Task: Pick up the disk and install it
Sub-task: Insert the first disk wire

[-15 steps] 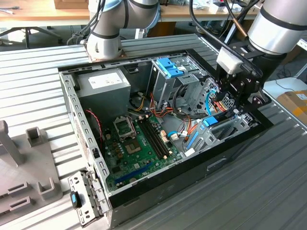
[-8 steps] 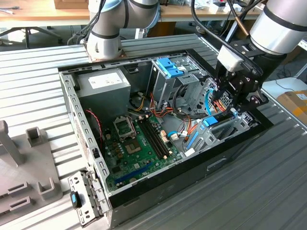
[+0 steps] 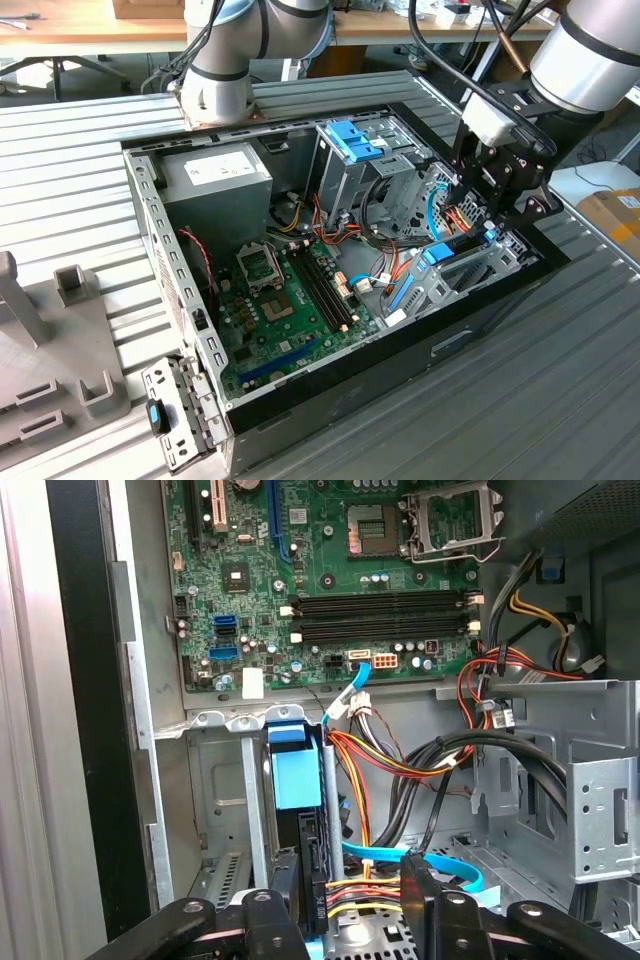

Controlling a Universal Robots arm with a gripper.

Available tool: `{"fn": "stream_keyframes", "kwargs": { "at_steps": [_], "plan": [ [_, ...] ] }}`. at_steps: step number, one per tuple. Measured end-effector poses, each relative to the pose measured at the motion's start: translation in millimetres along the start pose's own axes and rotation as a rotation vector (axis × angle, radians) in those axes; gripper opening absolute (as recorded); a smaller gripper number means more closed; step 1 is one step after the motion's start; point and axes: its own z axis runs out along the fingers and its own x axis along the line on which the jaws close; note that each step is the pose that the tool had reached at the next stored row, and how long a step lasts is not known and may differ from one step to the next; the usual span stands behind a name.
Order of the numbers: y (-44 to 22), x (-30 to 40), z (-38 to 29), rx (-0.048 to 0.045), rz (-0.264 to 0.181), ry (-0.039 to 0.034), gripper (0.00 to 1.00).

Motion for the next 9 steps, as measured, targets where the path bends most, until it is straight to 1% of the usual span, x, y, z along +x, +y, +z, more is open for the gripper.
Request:
{"fn": "stream_keyframes", "kwargs": {
  "at_steps": [9],
  "plan": [
    [-0.1, 0.0, 0.0, 0.0001, 0.0, 0.0, 0.53]
  ]
}}
